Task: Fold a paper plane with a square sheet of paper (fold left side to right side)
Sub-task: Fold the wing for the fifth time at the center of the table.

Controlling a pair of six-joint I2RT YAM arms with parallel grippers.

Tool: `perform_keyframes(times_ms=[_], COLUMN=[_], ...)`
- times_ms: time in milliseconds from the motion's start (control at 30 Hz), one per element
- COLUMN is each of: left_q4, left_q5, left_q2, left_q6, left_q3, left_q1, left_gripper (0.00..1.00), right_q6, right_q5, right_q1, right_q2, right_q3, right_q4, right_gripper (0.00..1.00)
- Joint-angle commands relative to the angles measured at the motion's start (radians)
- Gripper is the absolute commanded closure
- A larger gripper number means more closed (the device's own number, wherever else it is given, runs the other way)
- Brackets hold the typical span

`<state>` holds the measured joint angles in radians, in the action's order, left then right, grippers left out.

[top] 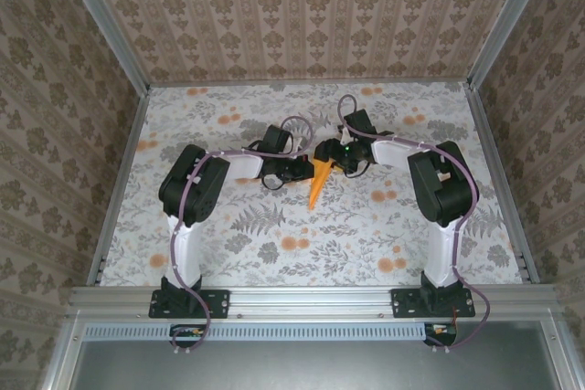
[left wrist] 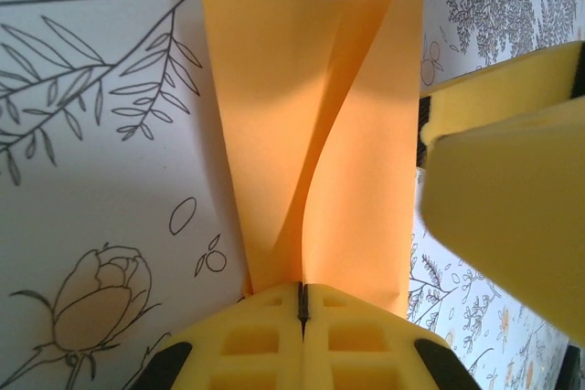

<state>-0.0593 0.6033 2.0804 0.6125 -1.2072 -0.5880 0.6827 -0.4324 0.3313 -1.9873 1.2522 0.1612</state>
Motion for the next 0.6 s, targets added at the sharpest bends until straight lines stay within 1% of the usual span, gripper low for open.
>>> perform_keyframes(times_ms=[0,67,133,167,200,300,367,400,567], left_q4=[0.052,0.053,0.055,0.055,0.056,0.059,0.064,0.065,0.075], left_q5=[-0.031,-0.03,-0.031,-0.031,-0.03,-0.032,-0.036,-0.038,-0.049], left_q2=[0.033,0.033,0.036,0.036,0.036,0.038,0.037,0.038,0.036], left_q6=[-0.031,-0.033,-0.032,-0.032,-0.032,-0.034,-0.036,-0.037,-0.037], left_q3=[-0.014,-0.014,-0.018,-0.017,-0.019,-0.021,-0.023,-0.024,-0.025], left_q1=[0.007,0.007,0.008,0.007,0.007,0.007,0.007,0.007,0.007], left_gripper=[1.0,1.0,1.0,1.0,1.0,1.0,1.0,1.0,1.0], right_q6=[-0.016,-0.021,-0.023,-0.025,-0.028,-0.014,-0.004,-0.003,-0.012], right_q5=[0.01,0.019,0.035,0.04,0.034,-0.006,-0.033,-0.036,-0.034], right_q1=[-0.015,-0.022,-0.025,-0.025,-0.025,-0.022,-0.014,-0.009,0.013], right_q2=[0.089,0.119,0.14,0.147,0.147,0.125,0.101,0.089,0.033], right_q3=[-0.021,-0.032,-0.049,-0.057,-0.064,-0.083,-0.082,-0.078,-0.032], right_q4=[0.014,0.027,0.04,0.048,0.048,0.023,0.002,-0.001,0.001], right_gripper=[0.3,0.3,0.33,0.39,0.46,0.74,0.88,0.91,0.96])
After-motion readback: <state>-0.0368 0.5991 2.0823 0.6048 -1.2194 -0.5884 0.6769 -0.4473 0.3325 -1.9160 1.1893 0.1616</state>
